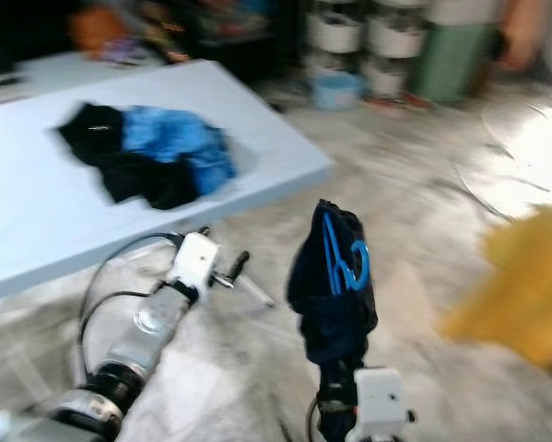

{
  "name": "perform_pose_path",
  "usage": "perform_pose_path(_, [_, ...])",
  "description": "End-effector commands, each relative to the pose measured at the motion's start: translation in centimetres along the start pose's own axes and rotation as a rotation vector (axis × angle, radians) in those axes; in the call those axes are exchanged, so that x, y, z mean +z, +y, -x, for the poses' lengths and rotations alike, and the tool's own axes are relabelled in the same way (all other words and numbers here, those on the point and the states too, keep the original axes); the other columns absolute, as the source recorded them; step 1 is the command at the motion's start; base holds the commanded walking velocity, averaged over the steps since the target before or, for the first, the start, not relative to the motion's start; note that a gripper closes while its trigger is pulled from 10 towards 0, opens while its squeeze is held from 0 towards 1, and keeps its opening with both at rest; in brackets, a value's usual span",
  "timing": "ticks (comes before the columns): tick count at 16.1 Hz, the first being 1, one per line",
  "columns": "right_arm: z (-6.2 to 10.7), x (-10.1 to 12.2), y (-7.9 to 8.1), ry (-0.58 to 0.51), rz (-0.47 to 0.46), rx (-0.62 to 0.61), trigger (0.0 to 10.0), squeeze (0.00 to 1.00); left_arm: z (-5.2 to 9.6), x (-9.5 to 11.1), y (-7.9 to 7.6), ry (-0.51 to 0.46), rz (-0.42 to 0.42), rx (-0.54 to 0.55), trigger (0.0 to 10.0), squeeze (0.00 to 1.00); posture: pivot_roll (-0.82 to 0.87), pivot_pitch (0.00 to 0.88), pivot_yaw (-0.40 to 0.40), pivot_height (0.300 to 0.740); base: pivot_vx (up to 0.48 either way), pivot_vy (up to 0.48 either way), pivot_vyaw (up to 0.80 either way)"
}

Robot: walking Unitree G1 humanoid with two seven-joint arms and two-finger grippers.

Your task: Hang hanger

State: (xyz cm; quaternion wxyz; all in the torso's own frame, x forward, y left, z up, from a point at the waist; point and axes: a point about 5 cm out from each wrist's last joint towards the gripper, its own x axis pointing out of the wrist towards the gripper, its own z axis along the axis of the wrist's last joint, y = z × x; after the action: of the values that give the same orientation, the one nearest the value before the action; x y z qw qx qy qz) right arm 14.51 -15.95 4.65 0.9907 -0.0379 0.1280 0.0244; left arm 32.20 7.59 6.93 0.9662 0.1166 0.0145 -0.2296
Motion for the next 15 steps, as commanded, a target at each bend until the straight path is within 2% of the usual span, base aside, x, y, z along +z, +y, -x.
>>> perform_pose_path(1, [-0.3,1.1,-0.1,-0.055,-0.017,0.004,10.0,0.0,-0.1,0.2,0.1,-0.01,-0.016,0.0,10.0,0.0,-0.02,0.014,-0.028,0.74,0.0,0.0,0.0])
perform_pose_path(6, [-0.9,2.0,0.1,-0.089,-0.016,0.057,10.0,0.0,-0.2,0.9,0.0,-0.061,-0.046,-0.007,10.0,0.0,-0.02,0.013,-0.029,0.74,0.0,0.0,0.0])
perform_pose_path(9, [-0.2,2.6,0.3,-0.096,-0.046,0.135,10.0,0.0,-0.6,1.6,0.1,-0.084,-0.047,-0.028,10.0,0.0,-0.03,0.017,-0.02,0.74,0.0,0.0,0.0])
perform_pose_path(12, [0.7,4.5,0.4,-0.146,-0.098,0.278,10.0,0.0,-1.4,2.8,-0.1,-0.125,-0.034,-0.073,10.0,0.0,-0.05,0.013,-0.01,0.74,0.0,0.0,0.0])
perform_pose_path(15, [1.8,5.9,0.3,-0.169,-0.132,0.369,10.0,0.0,-1.9,3.2,-0.1,-0.122,-0.029,-0.095,10.0,0.0,-0.06,0.015,-0.004,0.74,0.0,0.0,0.0])
